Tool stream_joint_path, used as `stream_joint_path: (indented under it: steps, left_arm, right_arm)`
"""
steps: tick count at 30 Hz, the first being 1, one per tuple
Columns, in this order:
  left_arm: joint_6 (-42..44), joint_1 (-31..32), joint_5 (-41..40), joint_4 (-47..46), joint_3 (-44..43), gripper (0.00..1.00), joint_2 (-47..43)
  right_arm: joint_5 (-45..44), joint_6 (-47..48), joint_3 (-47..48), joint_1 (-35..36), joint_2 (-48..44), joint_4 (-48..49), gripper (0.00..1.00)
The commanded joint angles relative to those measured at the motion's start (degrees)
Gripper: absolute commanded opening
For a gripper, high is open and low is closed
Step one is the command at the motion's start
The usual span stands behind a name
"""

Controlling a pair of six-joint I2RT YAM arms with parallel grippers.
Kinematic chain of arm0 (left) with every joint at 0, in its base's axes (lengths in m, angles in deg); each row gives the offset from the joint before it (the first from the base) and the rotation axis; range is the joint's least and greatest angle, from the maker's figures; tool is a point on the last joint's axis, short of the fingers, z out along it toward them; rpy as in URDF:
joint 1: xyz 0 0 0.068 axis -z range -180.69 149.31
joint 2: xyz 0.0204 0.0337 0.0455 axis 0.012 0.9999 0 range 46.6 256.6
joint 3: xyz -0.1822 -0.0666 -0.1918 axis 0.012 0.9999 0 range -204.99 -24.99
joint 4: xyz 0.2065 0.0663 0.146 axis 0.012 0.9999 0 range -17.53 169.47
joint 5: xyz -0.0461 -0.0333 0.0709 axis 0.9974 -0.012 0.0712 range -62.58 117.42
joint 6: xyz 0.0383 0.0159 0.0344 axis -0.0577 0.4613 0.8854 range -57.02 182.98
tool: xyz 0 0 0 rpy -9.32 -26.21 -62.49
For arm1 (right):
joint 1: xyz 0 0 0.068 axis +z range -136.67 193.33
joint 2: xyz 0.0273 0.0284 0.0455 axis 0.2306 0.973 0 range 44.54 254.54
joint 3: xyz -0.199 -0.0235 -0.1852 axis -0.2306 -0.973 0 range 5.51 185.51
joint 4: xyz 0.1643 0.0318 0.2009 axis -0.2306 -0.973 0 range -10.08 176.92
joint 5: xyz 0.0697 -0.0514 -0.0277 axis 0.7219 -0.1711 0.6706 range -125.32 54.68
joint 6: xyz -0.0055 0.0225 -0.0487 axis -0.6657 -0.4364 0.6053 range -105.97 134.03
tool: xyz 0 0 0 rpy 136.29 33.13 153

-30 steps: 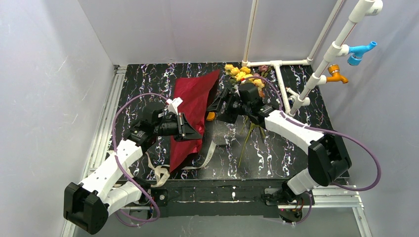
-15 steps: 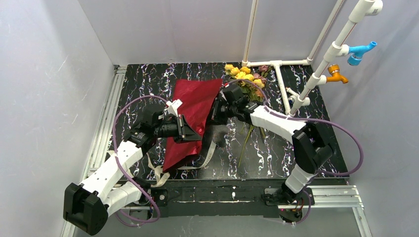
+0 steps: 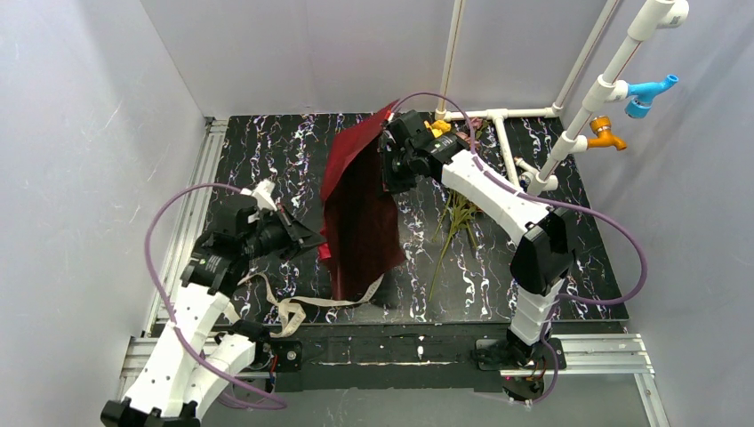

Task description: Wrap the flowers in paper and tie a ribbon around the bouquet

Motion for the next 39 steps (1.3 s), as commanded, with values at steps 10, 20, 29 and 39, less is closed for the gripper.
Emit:
stream_joint_path:
  steps: [10, 20, 29, 39]
  left_arm:
    - [-5.6, -3.2, -38.5, 33.7, 2.4, 0.0, -14.6]
    - [-9.7, -3.2, -31.7, 31.3, 11.2, 0.0, -19.3]
    - [-19.3, -3.1, -18.6, 22.3, 22.7, 0.0, -20.8]
    - [-26.6, -3.0, -13.0, 19.2, 29.6, 0.0, -23.5]
  right_arm:
    - [-12.6, 12.4, 8.7, -6.4, 3.5, -13.4, 0.01]
    - [-7.7, 15.6, 11.4, -10.3, 9.1, -6.2, 0.01]
    - [-4.9, 17.0, 25.3, -11.7, 23.2, -6.8, 0.01]
    - [-6.4, 15.8, 35.9, -12.2, 29.8, -8.4, 0.59]
